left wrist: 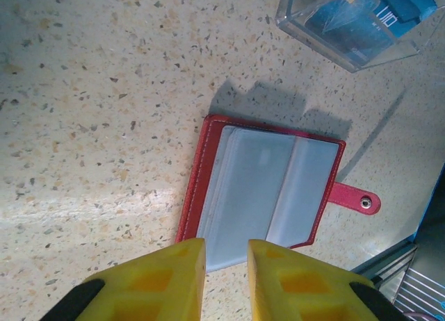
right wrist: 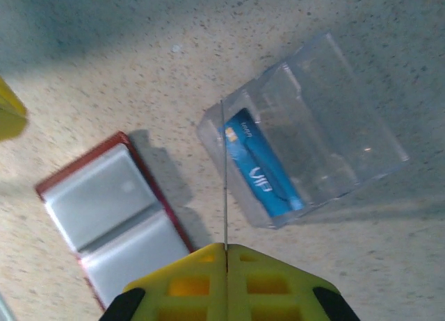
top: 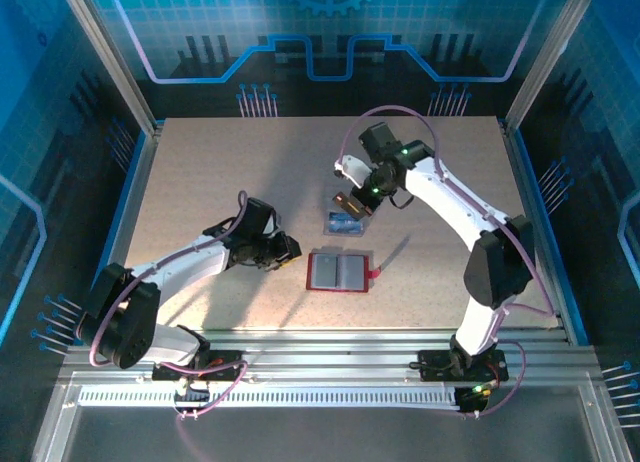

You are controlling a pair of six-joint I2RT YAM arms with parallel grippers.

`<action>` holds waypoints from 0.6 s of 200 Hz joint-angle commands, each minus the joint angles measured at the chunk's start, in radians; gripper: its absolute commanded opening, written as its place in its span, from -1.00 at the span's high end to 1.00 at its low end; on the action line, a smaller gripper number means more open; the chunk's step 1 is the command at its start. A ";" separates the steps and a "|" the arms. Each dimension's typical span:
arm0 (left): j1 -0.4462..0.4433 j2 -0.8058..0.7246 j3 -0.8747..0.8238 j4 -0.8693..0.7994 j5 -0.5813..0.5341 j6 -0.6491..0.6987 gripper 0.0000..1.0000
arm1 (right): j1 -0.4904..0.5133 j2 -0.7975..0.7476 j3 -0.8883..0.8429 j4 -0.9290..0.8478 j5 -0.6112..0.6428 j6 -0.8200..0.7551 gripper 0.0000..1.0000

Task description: Take the credit cards out of the card holder

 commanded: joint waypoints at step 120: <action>0.033 -0.048 -0.023 -0.050 -0.024 -0.012 0.52 | -0.034 0.357 0.467 -0.316 0.082 -0.474 1.00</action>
